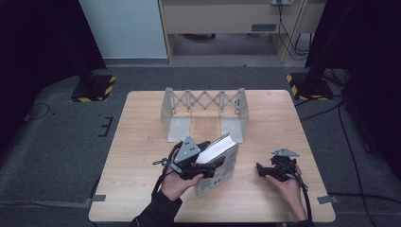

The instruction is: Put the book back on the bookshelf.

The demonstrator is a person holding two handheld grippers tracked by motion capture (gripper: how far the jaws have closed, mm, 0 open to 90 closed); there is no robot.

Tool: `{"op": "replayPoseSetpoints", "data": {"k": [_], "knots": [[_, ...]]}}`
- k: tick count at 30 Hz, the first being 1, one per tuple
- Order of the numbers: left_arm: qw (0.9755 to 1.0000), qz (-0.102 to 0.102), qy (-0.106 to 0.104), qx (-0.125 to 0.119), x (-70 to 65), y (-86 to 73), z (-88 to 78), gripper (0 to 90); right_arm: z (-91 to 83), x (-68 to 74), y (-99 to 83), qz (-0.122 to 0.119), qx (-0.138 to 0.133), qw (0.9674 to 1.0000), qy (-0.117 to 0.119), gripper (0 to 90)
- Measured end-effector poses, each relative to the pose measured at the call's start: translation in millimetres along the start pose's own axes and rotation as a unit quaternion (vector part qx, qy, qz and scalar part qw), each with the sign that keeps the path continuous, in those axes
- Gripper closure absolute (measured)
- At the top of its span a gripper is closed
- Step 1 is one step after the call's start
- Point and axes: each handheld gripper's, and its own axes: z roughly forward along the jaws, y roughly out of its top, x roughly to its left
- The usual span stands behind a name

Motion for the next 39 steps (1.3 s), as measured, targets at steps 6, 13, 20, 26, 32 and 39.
{"op": "replayPoseSetpoints", "data": {"k": [6, 13, 20, 26, 32, 39], "knots": [[0.9999, 0.009, -0.003, 0.005, -4.0, 2.8, 0.4, 29.2, 0.1, 0.0, 0.1, 0.001, -0.001, 1.0, 0.0, 2.9], [0.999, 0.033, 0.016, 0.027, -7.3, 7.5, 9.4, 33.0, 0.1, 0.0, 0.1, 0.0, 0.0, 1.0, 0.0, 2.9], [0.9992, 0.026, 0.011, 0.028, -5.8, 7.8, 9.1, 40.5, 0.1, 0.1, 0.1, 0.001, 0.0, 1.0, 0.001, 2.9], [0.9994, 0.023, 0.013, 0.023, -6.1, 7.4, 9.2, 47.0, 0.1, 0.1, 0.0, 0.0, 0.0, 1.0, 0.001, 2.9], [0.9996, 0.021, 0.006, 0.019, -7.0, 7.0, 8.9, 50.5, 0.2, 0.4, 0.1, 0.001, 0.0, 1.0, 0.001, 2.7], [0.9996, 0.018, 0.007, 0.018, -7.1, 7.0, 9.1, 50.7, 0.3, 0.3, 0.2, 0.0, 0.0, 1.0, 0.001, 2.5]]}}
